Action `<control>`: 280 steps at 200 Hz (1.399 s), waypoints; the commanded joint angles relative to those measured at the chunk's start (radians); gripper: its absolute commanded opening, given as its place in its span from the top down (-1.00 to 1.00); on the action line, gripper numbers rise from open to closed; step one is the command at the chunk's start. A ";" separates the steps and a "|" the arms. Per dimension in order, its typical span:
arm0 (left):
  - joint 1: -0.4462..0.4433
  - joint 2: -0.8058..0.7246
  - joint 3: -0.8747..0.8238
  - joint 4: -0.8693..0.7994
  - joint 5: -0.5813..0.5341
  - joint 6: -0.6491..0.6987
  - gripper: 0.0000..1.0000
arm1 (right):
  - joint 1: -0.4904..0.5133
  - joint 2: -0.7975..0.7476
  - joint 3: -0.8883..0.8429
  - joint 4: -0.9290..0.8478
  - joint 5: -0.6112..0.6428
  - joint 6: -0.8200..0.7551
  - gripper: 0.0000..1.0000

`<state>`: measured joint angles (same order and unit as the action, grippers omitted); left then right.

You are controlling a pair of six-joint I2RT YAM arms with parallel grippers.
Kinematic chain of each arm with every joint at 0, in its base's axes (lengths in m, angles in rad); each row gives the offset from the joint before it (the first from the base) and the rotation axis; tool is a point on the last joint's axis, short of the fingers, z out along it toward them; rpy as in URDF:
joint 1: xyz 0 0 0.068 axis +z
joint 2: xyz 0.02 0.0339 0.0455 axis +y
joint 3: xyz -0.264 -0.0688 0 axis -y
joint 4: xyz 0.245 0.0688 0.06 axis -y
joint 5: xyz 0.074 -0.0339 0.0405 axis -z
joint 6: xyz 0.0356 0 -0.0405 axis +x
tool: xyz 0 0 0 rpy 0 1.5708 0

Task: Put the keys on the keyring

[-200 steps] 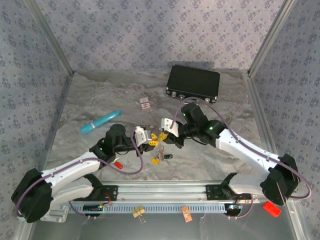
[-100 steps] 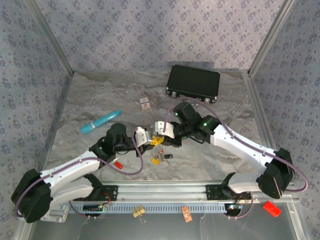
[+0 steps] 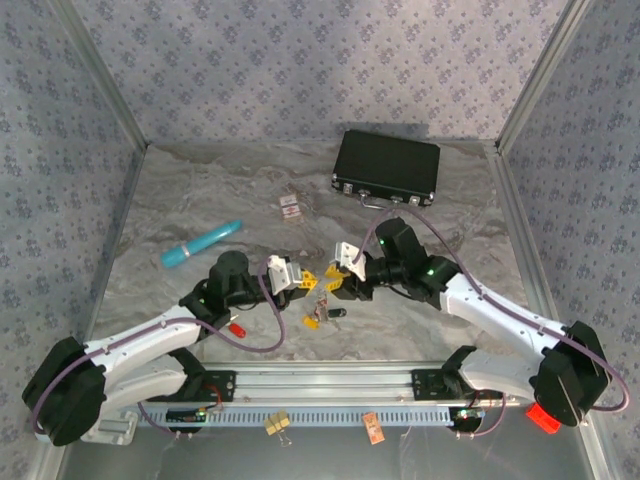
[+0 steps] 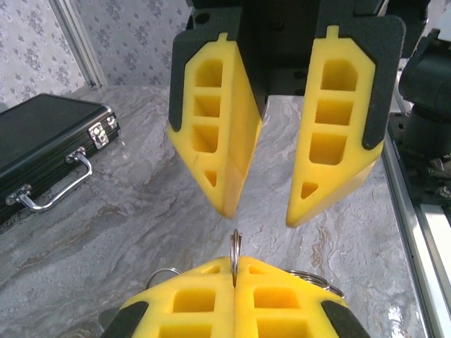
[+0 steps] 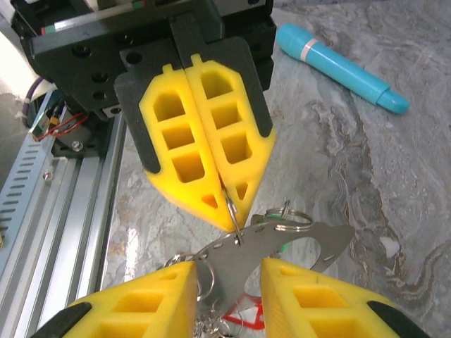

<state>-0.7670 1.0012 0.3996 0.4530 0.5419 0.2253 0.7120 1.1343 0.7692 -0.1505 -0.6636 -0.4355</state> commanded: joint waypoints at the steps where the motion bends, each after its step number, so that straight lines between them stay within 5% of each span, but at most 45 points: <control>1: -0.005 -0.018 -0.011 0.091 0.029 -0.029 1.00 | 0.007 0.021 0.004 0.067 -0.043 0.031 0.42; 44: -0.004 -0.012 -0.012 0.095 0.047 -0.032 1.00 | 0.013 0.044 0.015 0.080 -0.065 0.032 0.57; 91: -0.004 -0.013 -0.011 0.097 0.049 -0.033 1.00 | 0.018 0.076 0.052 0.032 -0.082 0.007 1.00; 114: -0.005 -0.023 0.000 0.046 0.005 -0.027 0.63 | 0.023 0.079 0.086 -0.038 -0.052 -0.031 1.00; 130: -0.005 -0.037 0.020 -0.037 -0.012 0.011 0.57 | 0.034 0.083 0.130 -0.126 0.001 -0.080 1.00; 196: -0.004 -0.042 0.094 -0.223 -0.024 0.078 0.67 | 0.109 0.167 0.341 -0.474 0.229 -0.232 1.00; 255: -0.005 -0.029 0.110 -0.239 0.000 0.092 0.83 | 0.139 0.188 0.395 -0.496 0.205 -0.245 1.00; 280: -0.004 -0.030 0.102 -0.210 0.005 0.077 0.72 | 0.138 0.187 0.382 -0.483 0.200 -0.233 1.00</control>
<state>-0.7670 0.9707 0.4736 0.2222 0.5282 0.2985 0.8406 1.3170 1.1305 -0.6140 -0.4408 -0.6647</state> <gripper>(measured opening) 0.109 0.052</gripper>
